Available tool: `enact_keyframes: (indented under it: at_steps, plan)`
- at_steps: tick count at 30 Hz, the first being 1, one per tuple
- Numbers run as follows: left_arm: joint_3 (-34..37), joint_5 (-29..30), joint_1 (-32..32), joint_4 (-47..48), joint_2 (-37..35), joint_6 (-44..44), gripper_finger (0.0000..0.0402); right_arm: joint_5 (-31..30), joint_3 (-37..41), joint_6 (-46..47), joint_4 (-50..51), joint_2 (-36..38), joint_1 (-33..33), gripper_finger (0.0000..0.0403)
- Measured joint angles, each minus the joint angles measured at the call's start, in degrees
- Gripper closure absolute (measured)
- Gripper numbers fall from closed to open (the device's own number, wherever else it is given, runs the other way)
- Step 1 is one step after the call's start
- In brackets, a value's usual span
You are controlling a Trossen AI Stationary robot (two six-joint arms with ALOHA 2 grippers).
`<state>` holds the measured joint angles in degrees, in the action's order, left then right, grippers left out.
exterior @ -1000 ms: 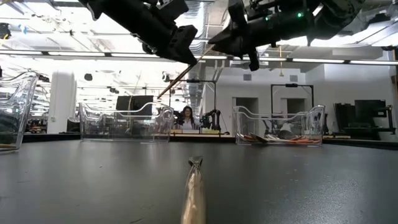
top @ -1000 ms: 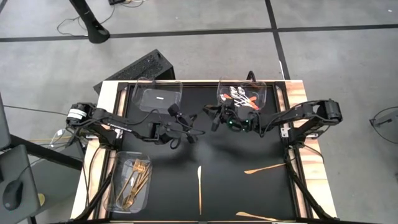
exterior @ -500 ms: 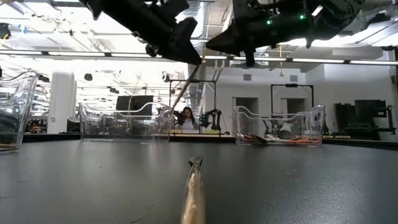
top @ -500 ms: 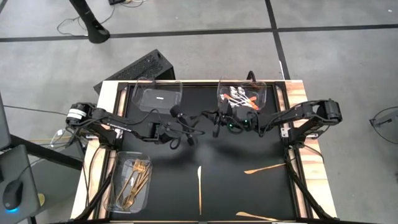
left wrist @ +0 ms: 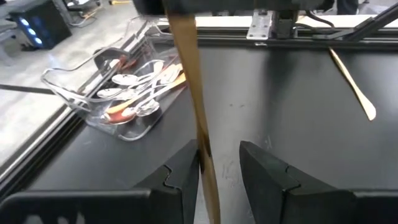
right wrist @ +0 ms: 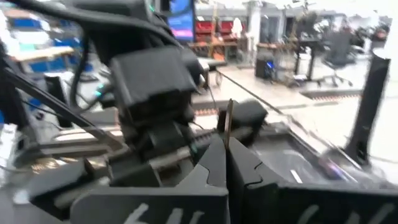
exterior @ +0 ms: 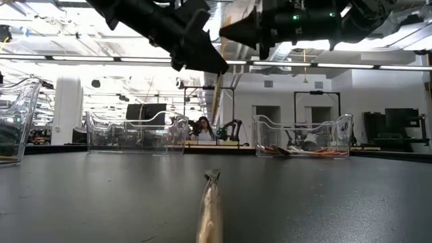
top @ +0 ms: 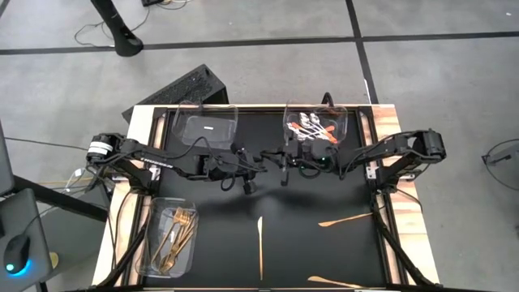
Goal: Sort silverware by color (type)
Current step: Put the gold table knife into the top left transparent bin
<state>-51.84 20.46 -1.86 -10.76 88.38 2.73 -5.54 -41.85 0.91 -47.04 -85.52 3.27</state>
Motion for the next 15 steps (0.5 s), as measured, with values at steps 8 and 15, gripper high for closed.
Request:
enact_keyframes:
  at_steps: [8, 15]
  plan:
    - [0.01, -0.09, 0.25, -0.16, 0.04, -1.19, 0.0314, 1.74, -0.11, -1.4, -1.74, 0.02, 0.15, 0.0398]
    - [0.01, 0.36, 0.53, 0.51, 0.07, -1.78, 0.039, 1.94, -0.11, -1.67, -1.36, 0.02, 0.05, 0.0398]
